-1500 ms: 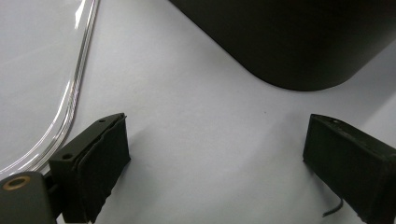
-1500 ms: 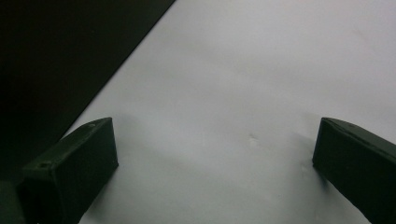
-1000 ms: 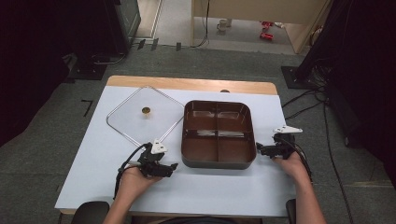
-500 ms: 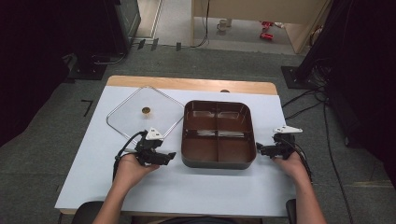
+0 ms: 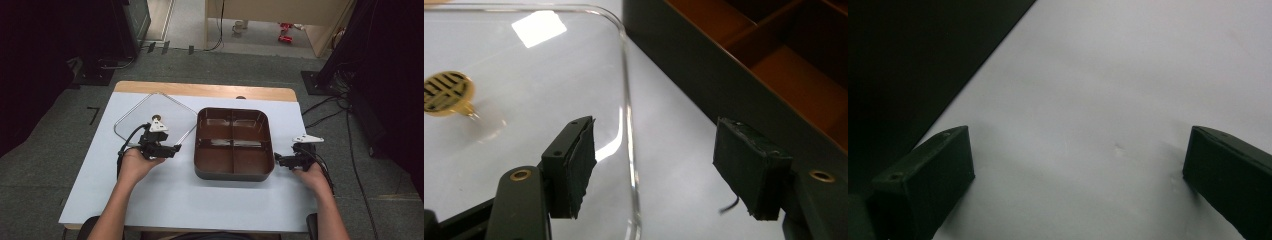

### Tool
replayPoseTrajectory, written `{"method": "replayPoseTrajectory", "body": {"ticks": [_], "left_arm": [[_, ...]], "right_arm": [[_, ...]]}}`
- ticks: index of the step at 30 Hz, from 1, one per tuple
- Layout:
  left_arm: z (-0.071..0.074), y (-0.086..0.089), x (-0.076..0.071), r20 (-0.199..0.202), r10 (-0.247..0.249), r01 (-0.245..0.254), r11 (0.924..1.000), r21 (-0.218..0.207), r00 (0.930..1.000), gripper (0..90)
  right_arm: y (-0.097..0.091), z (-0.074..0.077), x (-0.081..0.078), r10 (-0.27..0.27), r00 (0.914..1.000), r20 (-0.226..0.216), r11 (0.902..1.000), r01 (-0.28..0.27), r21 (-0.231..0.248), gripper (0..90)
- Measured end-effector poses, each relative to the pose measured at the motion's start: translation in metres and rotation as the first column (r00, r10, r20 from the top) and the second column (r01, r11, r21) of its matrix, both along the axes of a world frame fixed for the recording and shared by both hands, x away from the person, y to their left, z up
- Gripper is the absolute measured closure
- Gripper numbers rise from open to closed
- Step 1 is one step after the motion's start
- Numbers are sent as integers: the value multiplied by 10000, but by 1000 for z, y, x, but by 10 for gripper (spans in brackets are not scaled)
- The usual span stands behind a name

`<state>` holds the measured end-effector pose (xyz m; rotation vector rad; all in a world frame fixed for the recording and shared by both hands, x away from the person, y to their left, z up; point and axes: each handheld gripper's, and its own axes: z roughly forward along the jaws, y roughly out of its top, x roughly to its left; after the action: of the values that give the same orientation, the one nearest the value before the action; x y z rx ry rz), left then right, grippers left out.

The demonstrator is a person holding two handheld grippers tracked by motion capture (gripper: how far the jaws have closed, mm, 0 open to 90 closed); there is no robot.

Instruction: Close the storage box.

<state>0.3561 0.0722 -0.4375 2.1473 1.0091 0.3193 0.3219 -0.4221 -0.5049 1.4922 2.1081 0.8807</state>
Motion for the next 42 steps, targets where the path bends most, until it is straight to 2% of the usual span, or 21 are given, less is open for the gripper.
{"method": "replayPoseTrajectory", "body": {"ticks": [2, 3, 5, 6, 8, 9, 13, 15, 18, 20, 25, 27, 29, 30, 31, 35, 36, 37, 39, 40, 42], "left_arm": [[0, 5, 11, 94, 147, -148, 9999, 57, 9998, 336], [0, 5, 11, 94, 147, -148, 9999, 57, 9998, 337], [2, 9, 17, 106, 211, -208, 9994, -264, 9997, 343], [3, 11, 20, 122, 237, -234, 9993, -296, 9996, 350], [5, 14, 26, 262, 333, -335, 9994, 67, 9991, 355], [5, 18, 34, 214, 457, -462, 9987, 221, 9987, 356], [3, 23, 45, 201, 668, -673, 9974, 262, 9976, 357], [2, 25, 54, 71, 854, -857, 9952, 476, 9963, 356], [1, 31, 66, -96, 1069, -1065, 9936, 386, 9942, 356], [-3, 37, 78, -204, 1396, -1391, 9900, 232, 9900, 358], [-13, 39, 85, -222, 1612, -1604, 9865, 331, 9867, 381], [-17, 39, 87, -20, 1824, -1820, 9819, 515, 9832, 369], [-19, 40, 90, 13, 1912, -1908, 9792, 683, 9816, 397], [-22, 41, 92, -11, 2068, -2063, 9763, 661, 9784, 443], [-22, 41, 92, -11, 2068, -2063, 9763, 661, 9784, 462], [-32, 44, 99, -91, 2201, -2188, 9729, 746, 9754, 477], [-34, 45, 100, -154, 2372, -2355, 9693, 709, 9713, 517], [-35, 45, 101, -207, 2423, -2409, 9690, 550, 9700, 517], [-38, 46, 103, -253, 2390, -2381, 9707, 324, 9707, 534], [-39, 45, 103, -152, 2244, -2241, 9743, 219, 9744, 568], [-39, 45, 103, -172, 2294, -2289, 9731, 250, 9732, 583]], "right_arm": [[0, 0, 0, 1, 10000, -11, 10000, -1, -3, 0], [0, 0, 0, 1, 10000, -11, 10000, -1, -3, 0], [0, 0, 0, -3, 10000, -1, 10000, 3, 1, 0], [0, 0, 0, -1, 10000, 1, 10000, 1, -3, 0], [0, 0, 0, -3, 10000, 9, 10000, 3, 3, 0], [0, 0, 0, -2, 10000, 8, 10000, 2, 3, 0], [0, 0, 0, 1, 10000, 2, 10000, -1, 1, 0], [0, 0, 0, 0, 10000, -3, 10000, 0, 3, 0], [0, 0, 0, -4, 10000, 7, 10000, 4, 5, 0], [0, 0, 0, -4, 10000, 5, 10000, 4, 3, 0], [0, 0, 0, -6, 10000, 5, 10000, 6, 4, 0], [0, 0, 0, -5, 10000, 5, 10000, 5, 4, 0], [0, 0, 0, -8, 10000, 5, 10000, 8, -1, 0], [0, 0, 0, -9, 10000, 3, 10000, 9, -3, 0], [0, 0, 0, -9, 10000, 3, 10000, 9, -3, 0], [0, 0, 0, -5, 10000, 2, 10000, 5, -11, 0], [0, 0, 0, -12, 10000, 1, 10000, 12, -7, 0], [0, 0, 0, -12, 10000, 1, 10000, 12, -7, 0], [0, 0, 0, -12, 10000, 3, 10000, 12, -8, 0], [0, 0, 0, -4, 10000, 4, 10000, 4, -10, 0], [0, 0, 0, -10, 10000, 9, 10000, 10, -10, 0]]}}
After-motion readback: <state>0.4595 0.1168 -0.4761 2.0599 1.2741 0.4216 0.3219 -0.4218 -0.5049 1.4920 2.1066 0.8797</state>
